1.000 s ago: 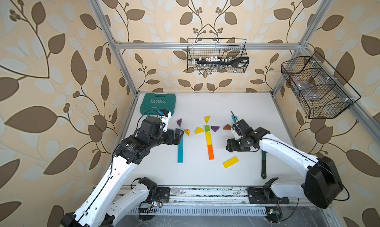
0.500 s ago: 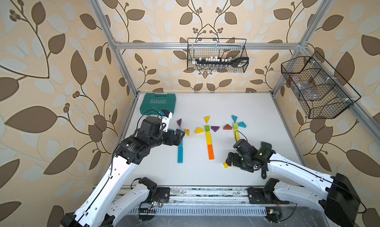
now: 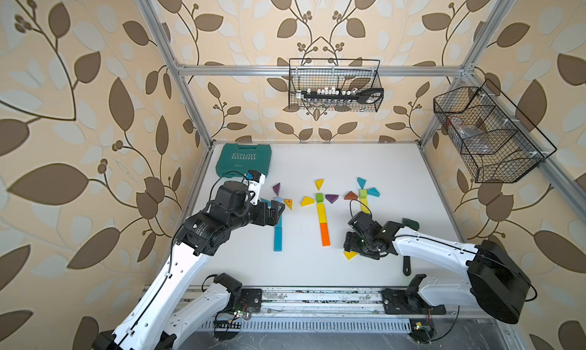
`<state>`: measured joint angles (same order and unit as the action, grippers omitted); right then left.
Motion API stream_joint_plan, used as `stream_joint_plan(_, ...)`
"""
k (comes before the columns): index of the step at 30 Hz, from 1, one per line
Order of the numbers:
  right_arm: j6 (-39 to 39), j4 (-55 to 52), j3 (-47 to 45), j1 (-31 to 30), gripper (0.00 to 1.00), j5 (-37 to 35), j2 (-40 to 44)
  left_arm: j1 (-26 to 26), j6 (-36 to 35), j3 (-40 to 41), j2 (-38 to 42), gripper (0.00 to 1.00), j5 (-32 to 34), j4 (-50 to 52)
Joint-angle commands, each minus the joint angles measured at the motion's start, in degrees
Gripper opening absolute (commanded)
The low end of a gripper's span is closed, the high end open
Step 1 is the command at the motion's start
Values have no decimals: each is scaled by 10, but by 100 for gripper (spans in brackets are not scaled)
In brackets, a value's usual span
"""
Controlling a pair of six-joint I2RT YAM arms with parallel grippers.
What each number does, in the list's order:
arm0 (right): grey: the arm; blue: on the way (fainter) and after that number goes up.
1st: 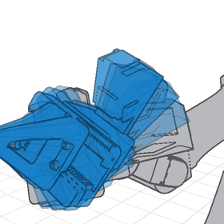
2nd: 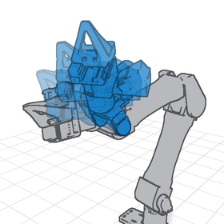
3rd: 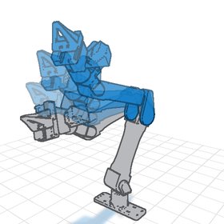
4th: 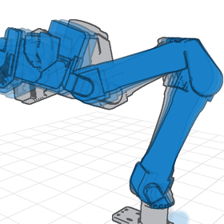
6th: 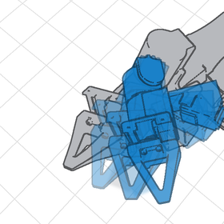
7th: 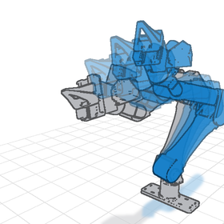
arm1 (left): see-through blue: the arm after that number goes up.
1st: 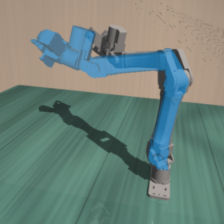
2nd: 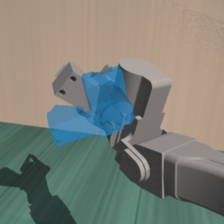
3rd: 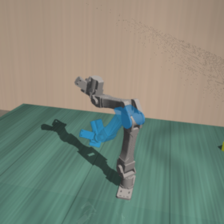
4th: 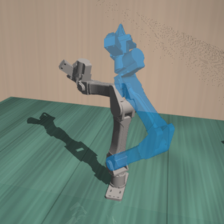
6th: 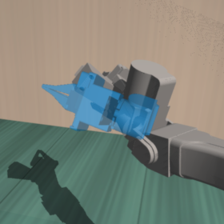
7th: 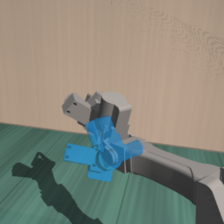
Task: Assemble a small pinwheel with building blocks
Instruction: Assemble the building block at the center of the board.
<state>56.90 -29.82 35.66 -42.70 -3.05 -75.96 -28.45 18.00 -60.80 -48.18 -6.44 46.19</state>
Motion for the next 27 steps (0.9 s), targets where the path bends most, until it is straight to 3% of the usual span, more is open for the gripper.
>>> stream_joint_plan(1,-11,7,14,1,63,-9,-37,5,-10,2,7,99,-9,-8)
stream_joint_plan(3,-23,-13,31,1,51,-23,-59,6,-11,2,8,99,-8,-8)
stream_joint_plan(8,-68,-65,75,2,33,-47,-103,5,-11,2,8,99,-6,-6)
stream_joint_plan(12,-112,-105,92,7,25,-75,-113,6,-12,2,7,99,-3,-6)
stream_joint_plan(16,-189,-113,96,84,12,-41,-85,6,-12,2,5,99,-2,-6)
stream_joint_plan(22,-331,-117,116,229,13,58,-31,5,-12,1,2,99,-1,-5)
stream_joint_plan(27,-369,-113,130,273,16,81,-56,5,-12,1,4,99,4,-4)
